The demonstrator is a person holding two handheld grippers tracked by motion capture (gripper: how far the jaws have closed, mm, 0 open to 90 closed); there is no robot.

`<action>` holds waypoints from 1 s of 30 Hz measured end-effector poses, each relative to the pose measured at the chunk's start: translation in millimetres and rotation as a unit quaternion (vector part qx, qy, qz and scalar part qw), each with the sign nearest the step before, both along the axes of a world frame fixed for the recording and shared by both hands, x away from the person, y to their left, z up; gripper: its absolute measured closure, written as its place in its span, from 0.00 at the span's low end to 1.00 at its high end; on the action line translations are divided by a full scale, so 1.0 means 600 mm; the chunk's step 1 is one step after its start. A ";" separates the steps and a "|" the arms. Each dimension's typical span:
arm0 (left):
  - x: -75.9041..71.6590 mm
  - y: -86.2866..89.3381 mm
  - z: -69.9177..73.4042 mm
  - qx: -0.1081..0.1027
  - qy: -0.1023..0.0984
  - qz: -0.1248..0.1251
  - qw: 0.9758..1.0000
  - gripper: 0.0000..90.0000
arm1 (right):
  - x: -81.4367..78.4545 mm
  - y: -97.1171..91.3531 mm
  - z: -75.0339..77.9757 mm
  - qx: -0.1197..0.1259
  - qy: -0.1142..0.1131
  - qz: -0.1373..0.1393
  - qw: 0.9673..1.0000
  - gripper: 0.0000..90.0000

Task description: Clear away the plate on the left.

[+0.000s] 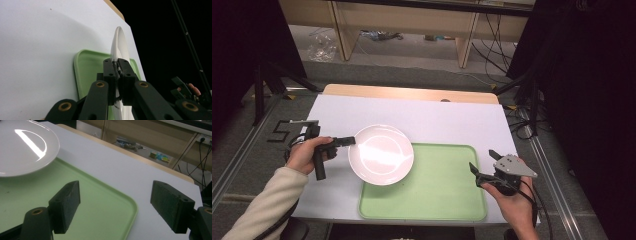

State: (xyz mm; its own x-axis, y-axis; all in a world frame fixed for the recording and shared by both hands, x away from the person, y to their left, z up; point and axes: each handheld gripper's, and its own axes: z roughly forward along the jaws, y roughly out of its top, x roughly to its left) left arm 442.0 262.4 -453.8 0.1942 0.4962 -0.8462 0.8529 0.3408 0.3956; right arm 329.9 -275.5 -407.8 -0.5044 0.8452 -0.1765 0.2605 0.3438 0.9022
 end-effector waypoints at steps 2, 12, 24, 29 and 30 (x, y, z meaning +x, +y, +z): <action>0.000 -0.002 0.000 0.000 0.002 -0.001 1.000 0.95 | 0.000 -0.001 0.001 -0.004 -0.003 0.001 1.000 0.27; 0.001 -0.010 -0.002 0.000 0.001 -0.004 1.000 0.95 | 0.001 -0.002 0.001 -0.005 -0.005 0.001 1.000 0.28; 0.002 -0.025 -0.003 0.001 0.000 -0.015 1.000 0.95 | 0.001 -0.002 0.001 -0.005 -0.005 0.001 1.000 0.28; 0.002 -0.029 -0.003 0.002 0.002 -0.017 1.000 0.94 | 0.000 -0.002 0.001 -0.006 -0.005 0.001 1.000 0.28; 0.002 -0.030 -0.002 0.004 0.004 -0.018 1.000 0.94 | 0.001 -0.002 0.001 -0.006 -0.005 0.001 1.000 0.28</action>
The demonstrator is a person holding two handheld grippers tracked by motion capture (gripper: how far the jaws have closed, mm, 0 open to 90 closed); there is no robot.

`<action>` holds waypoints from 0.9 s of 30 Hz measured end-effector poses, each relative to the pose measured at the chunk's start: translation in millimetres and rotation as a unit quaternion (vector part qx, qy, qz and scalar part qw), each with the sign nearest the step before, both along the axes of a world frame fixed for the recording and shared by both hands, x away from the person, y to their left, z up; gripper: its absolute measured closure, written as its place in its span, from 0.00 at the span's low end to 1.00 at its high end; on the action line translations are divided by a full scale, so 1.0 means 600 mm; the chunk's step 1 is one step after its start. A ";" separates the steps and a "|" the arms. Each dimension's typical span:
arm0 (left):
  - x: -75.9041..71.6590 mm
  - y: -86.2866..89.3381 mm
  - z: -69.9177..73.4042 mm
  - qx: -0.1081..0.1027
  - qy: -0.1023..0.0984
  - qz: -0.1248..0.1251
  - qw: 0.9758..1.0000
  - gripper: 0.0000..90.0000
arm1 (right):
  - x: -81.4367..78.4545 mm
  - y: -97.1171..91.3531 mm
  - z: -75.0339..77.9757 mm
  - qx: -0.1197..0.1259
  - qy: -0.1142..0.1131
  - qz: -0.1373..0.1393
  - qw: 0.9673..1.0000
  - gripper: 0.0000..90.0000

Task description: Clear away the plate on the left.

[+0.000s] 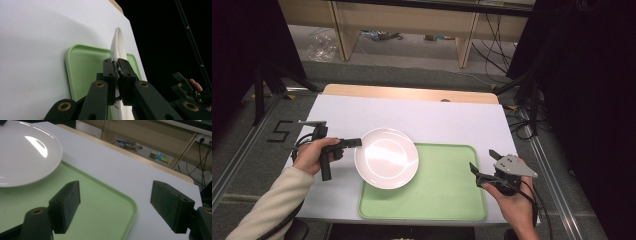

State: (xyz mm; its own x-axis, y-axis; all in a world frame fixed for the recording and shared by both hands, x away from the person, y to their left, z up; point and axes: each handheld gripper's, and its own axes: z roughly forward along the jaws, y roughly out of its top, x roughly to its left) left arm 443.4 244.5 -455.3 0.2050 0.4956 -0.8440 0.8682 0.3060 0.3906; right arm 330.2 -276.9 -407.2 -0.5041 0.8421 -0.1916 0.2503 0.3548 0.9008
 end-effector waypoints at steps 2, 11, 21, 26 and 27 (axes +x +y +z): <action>-0.001 -0.002 -0.001 0.000 -0.002 -0.001 1.000 0.94 | 0.001 0.001 -0.001 0.002 -0.003 -0.001 1.000 0.28; 0.000 -0.015 0.000 -0.001 0.003 -0.013 1.000 0.94 | 0.000 0.000 0.000 0.000 0.000 -0.001 1.000 0.28; 0.000 -0.029 -0.001 0.002 0.002 -0.022 1.000 0.94 | 0.000 0.000 0.000 -0.001 0.000 -0.001 1.000 0.28; 0.001 -0.034 -0.001 0.004 0.004 -0.026 1.000 0.94 | 0.000 0.000 0.000 -0.001 0.000 -0.001 1.000 0.28; 0.000 -0.037 -0.002 0.004 0.003 -0.026 1.000 0.94 | -0.001 -0.001 0.000 -0.002 0.001 -0.001 1.000 0.28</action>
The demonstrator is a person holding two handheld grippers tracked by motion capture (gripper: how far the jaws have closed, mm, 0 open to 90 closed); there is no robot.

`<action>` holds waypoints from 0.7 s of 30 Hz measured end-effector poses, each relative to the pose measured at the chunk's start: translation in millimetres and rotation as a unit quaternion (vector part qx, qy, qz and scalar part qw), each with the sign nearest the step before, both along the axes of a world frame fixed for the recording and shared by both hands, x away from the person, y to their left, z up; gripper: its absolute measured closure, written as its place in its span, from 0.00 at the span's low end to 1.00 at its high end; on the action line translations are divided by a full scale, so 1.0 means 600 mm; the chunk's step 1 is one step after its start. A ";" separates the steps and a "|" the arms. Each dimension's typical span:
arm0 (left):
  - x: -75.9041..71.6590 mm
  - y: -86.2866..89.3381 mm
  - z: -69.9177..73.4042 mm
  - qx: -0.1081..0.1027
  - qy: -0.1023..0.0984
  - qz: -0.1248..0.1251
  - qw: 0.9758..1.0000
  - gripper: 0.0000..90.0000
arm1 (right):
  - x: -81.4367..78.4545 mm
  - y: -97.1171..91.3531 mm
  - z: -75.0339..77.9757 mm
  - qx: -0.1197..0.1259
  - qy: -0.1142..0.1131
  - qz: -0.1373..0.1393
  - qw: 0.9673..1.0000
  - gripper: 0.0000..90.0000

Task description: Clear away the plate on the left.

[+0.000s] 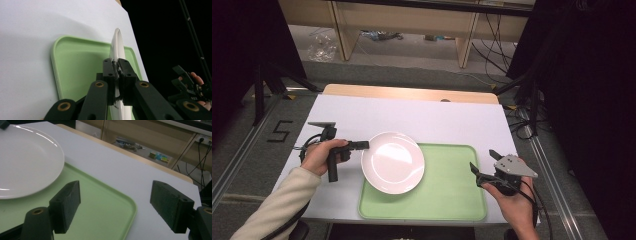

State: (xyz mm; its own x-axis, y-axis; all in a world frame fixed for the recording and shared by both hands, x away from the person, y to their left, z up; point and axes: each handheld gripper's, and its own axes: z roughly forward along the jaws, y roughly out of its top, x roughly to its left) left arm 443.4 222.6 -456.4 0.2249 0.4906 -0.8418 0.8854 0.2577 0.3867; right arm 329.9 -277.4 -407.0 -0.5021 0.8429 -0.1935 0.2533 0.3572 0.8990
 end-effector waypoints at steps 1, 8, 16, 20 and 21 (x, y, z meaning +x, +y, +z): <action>0.000 0.000 0.000 0.000 0.000 0.000 1.000 0.94 | 0.000 0.000 0.000 0.000 0.000 0.000 1.000 0.28; 0.001 -0.009 -0.002 0.002 0.004 -0.008 1.000 0.94 | 0.000 0.000 0.000 0.001 -0.002 0.000 1.000 0.28; 0.001 -0.019 -0.005 0.004 0.005 -0.011 1.000 0.94 | 0.000 0.000 0.000 -0.001 0.000 -0.001 1.000 0.28; 0.001 -0.025 -0.007 0.008 0.009 -0.016 1.000 0.94 | 0.000 0.000 0.000 0.001 -0.002 0.000 1.000 0.28; 0.001 -0.025 -0.007 0.008 0.009 -0.016 1.000 0.94 | 0.000 0.000 0.000 0.001 -0.002 0.000 1.000 0.28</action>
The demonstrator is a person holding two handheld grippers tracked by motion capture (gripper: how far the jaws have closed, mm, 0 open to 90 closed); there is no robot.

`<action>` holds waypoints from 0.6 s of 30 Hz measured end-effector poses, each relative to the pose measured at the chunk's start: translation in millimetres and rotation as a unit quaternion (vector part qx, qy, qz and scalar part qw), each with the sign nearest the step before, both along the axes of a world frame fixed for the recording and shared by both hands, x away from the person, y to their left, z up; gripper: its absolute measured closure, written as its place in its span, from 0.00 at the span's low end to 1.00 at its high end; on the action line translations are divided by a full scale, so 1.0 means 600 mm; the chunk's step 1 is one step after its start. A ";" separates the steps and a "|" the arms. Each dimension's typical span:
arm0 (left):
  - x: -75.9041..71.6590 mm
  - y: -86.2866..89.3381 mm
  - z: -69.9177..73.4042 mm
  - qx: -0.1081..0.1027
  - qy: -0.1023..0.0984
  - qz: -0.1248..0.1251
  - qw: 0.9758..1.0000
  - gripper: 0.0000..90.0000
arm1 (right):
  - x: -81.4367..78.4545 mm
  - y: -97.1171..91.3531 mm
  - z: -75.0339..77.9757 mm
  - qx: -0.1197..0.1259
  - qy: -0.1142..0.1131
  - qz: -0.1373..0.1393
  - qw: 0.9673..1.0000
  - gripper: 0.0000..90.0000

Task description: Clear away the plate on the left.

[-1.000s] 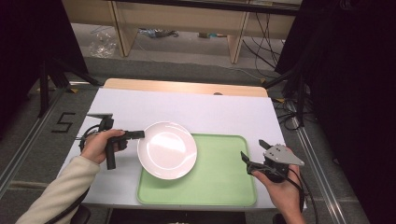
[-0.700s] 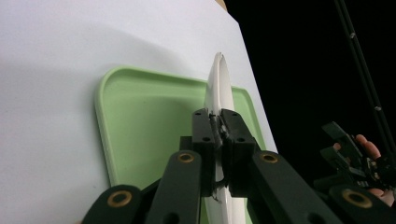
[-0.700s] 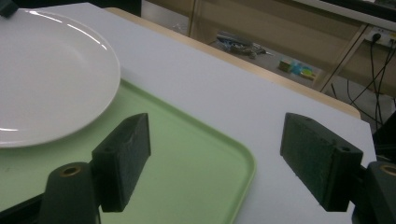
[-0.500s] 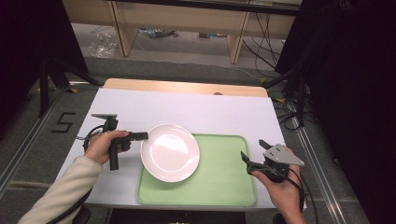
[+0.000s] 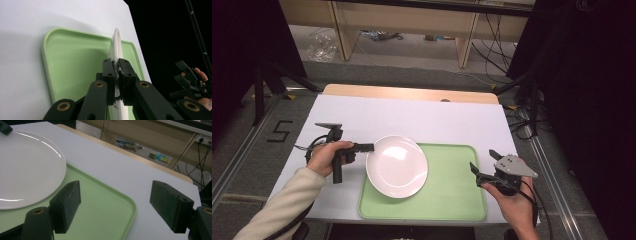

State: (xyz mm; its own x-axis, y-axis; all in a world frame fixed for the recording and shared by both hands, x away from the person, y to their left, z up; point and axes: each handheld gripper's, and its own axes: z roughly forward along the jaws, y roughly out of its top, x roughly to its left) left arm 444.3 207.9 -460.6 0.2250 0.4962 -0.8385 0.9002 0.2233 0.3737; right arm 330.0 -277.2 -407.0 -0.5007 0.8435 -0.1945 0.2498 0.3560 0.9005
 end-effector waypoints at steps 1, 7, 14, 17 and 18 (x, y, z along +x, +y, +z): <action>0.000 -0.002 -0.001 0.000 0.003 -0.001 1.000 0.94 | 0.000 0.000 0.000 0.001 0.000 0.000 1.000 0.28; 0.001 -0.009 -0.003 0.002 0.004 -0.002 1.000 0.94 | 0.000 0.000 0.000 0.000 0.000 0.000 1.000 0.28; 0.001 -0.011 -0.009 0.009 0.012 0.003 1.000 0.94 | 0.000 0.000 0.000 -0.001 0.000 0.000 1.000 0.28; 0.001 -0.012 -0.010 0.022 0.007 0.003 1.000 0.95 | 0.000 0.000 -0.001 -0.001 0.000 0.000 1.000 0.28; 0.001 -0.012 -0.011 0.025 0.006 0.001 1.000 0.95 | 0.000 0.001 0.000 0.000 0.000 0.000 1.000 0.28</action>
